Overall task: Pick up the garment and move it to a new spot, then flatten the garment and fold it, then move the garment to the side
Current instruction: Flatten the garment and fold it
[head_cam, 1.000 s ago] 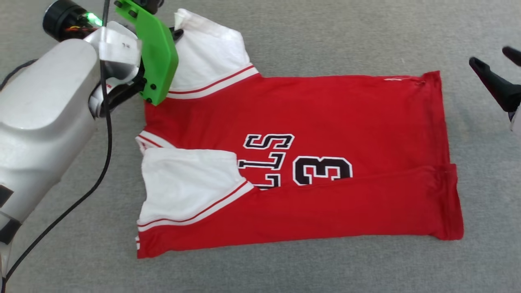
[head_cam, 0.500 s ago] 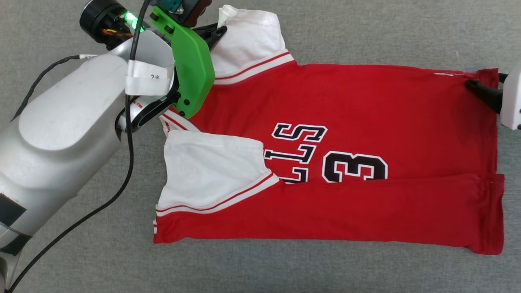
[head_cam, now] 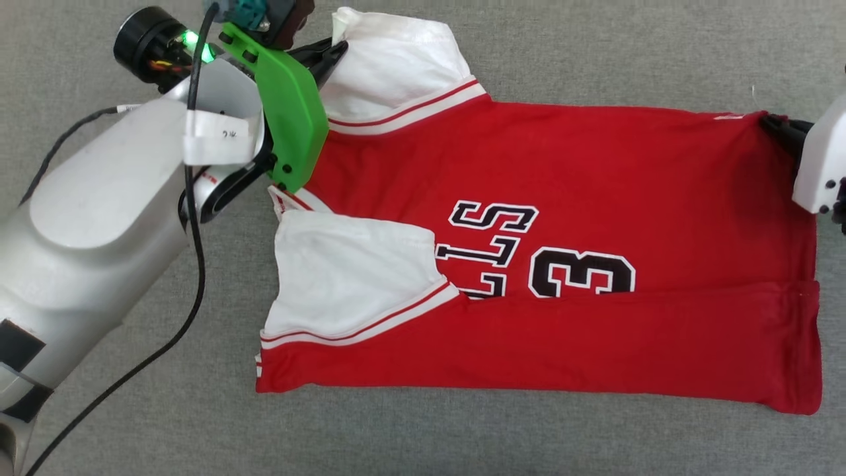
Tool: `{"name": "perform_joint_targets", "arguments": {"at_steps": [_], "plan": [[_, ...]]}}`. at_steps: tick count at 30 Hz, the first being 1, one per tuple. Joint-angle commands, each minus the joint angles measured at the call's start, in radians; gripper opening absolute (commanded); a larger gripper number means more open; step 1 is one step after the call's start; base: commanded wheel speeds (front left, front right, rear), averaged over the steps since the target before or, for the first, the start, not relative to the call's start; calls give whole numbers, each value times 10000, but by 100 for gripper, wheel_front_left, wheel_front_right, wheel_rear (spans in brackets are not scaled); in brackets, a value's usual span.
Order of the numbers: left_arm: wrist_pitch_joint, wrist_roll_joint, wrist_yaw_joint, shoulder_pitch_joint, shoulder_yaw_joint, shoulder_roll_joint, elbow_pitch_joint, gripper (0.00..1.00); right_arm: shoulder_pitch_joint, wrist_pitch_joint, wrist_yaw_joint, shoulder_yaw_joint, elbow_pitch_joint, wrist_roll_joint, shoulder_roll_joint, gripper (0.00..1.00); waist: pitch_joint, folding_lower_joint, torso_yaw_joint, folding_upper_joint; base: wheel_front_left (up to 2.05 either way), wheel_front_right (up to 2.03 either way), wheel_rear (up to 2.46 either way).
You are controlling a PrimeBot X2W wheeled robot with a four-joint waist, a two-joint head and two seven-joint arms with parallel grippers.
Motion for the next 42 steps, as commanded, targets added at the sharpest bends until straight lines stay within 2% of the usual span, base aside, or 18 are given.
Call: {"name": "perform_joint_targets", "arguments": {"at_steps": [1,2,3,7,13,21,28,35,36,37,38,42], "plan": [[-158,50,-24,356,-2,53,93,0,359,-328,6,192,-68,213,-5,0,-608,0,-230,0,0,0,0],[-240,65,-20,469,-30,90,127,0,447,-540,6,236,-180,306,-73,0,-762,0,-246,0,0,0,0],[-516,24,52,932,-78,276,93,0,867,-1272,6,414,-671,536,-384,0,-1265,0,-303,0,0,0,0],[-803,-83,256,1665,-140,648,-259,0,1629,-2022,6,702,-1360,721,-818,0,-1897,0,-375,0,0,0,0],[-956,-297,854,2930,-313,1306,-1298,0,2840,-2739,6,933,-2064,849,-1264,0,-2584,0,-428,0,0,0,0],[-1047,-791,1693,4813,-726,1879,-2446,0,4681,-3289,6,871,-2751,963,-1485,0,-3072,0,-415,0,0,0,0],[-1283,-1079,1969,5988,-1086,1941,-2342,0,5825,-3387,6,697,-2869,1103,-1303,0,-2953,0,-441,0,0,0,0],[-1593,-1232,1917,6309,-1147,1491,-1534,0,6156,-3086,6,681,-2660,1138,-979,0,-2614,0,-460,0,0,0,0],[-1669,-1176,1948,6309,-1158,1410,-1382,29,6177,-3042,6,652,-2610,1248,-922,20,-2600,0,-444,0,0,0,0],[-1815,-1076,2001,6295,-1146,1352,-1281,100,6178,-3017,6,609,-2610,1379,-897,78,-2609,0,-433,0,0,0,0],[-2040,-1105,2095,6328,-1037,1251,-1174,100,6181,-3018,6,513,-2663,1565,-889,100,-2653,0,-415,0,0,0,0],[-2867,-1122,2383,6491,-678,1188,-1041,100,6374,-2871,6,77,-3356,2524,-1089,100,-2999,0,-355,0,0,0,0]]}}
